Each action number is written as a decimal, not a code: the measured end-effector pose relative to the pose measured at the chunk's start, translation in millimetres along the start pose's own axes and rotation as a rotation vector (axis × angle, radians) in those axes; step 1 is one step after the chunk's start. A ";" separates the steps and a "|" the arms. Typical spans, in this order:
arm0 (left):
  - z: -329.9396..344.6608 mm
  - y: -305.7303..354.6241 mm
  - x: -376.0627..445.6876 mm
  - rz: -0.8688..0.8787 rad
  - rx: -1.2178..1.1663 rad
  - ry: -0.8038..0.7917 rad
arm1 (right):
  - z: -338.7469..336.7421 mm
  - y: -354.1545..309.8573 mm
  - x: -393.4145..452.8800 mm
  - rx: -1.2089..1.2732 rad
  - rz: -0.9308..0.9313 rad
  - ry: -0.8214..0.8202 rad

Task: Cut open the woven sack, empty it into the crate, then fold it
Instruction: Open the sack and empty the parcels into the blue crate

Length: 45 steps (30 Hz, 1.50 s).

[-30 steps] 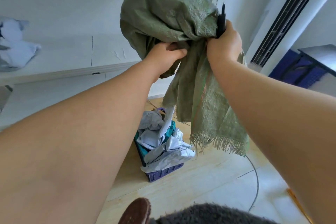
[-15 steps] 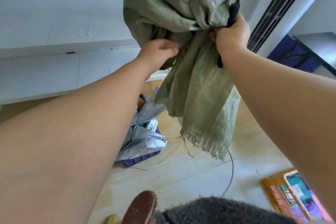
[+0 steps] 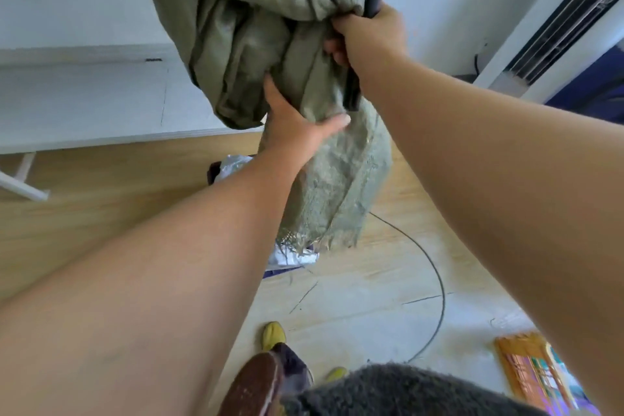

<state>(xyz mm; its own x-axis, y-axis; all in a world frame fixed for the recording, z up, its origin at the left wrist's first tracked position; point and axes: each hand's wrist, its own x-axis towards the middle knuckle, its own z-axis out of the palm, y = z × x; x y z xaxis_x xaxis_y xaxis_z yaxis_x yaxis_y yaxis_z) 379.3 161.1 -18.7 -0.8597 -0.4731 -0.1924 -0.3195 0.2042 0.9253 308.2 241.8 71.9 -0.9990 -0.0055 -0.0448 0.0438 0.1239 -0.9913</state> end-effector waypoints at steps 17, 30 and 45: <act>-122.7 9.7 108.7 0.017 -0.088 0.601 | 67.4 43.4 4.7 -0.121 0.193 -0.313; -109.3 42.4 95.1 0.035 -0.387 0.171 | 103.6 36.1 4.6 0.126 0.201 -0.302; 22.3 63.0 67.2 0.047 -0.123 -0.268 | -22.8 85.0 42.8 -0.039 0.257 0.180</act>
<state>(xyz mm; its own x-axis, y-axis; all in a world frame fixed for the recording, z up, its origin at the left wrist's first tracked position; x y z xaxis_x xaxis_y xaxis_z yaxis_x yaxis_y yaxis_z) 292.5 161.3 19.4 -0.9522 -0.2187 -0.2131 -0.2405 0.1068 0.9648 268.9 274.7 -11.5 -0.9414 0.2064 -0.2669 0.2978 0.1366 -0.9448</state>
